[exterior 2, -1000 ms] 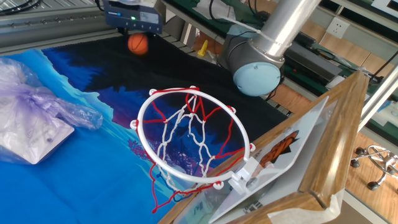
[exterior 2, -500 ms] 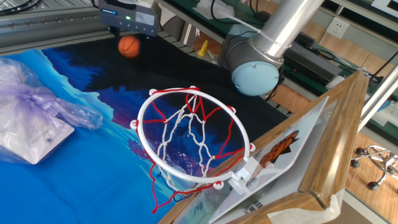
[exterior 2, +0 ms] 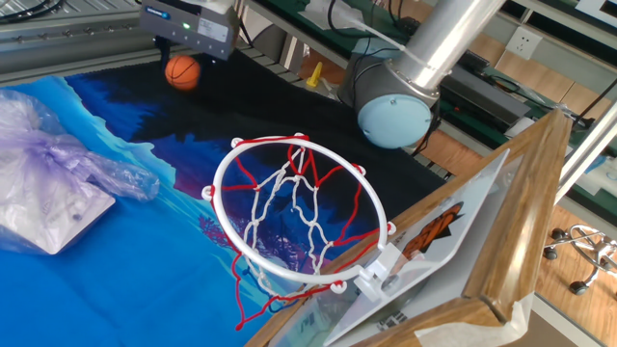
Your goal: Grab a basketball, release it and shoot it into the basket
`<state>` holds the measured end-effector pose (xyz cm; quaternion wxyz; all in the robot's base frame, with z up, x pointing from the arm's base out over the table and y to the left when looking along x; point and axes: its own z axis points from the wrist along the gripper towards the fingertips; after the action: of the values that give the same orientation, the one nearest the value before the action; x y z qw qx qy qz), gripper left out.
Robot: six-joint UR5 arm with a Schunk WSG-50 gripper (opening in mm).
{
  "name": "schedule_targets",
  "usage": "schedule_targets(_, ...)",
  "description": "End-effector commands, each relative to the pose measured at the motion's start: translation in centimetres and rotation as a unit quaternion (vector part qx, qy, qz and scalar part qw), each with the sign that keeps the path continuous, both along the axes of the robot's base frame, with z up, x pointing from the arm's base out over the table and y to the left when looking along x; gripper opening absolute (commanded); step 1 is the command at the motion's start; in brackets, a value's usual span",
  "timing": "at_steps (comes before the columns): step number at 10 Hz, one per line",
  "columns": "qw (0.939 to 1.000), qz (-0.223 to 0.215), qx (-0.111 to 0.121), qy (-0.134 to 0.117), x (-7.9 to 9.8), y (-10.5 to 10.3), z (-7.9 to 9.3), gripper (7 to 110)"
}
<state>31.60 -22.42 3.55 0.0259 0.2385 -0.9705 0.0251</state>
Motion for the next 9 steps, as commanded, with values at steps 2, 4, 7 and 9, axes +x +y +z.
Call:
schedule_targets(2, 0.9998, -0.017, 0.006, -0.009, 0.4, 0.3, 0.1, 7)
schedule_targets(4, 0.9998, -0.018, 0.009, 0.002, -0.2, 0.4, 0.1, 7)
schedule_targets(7, 0.9997, -0.022, -0.012, -0.007, 0.3, -0.6, 0.2, 7)
schedule_targets(9, 0.9997, -0.025, -0.006, -0.006, 0.9, 1.1, 1.2, 7)
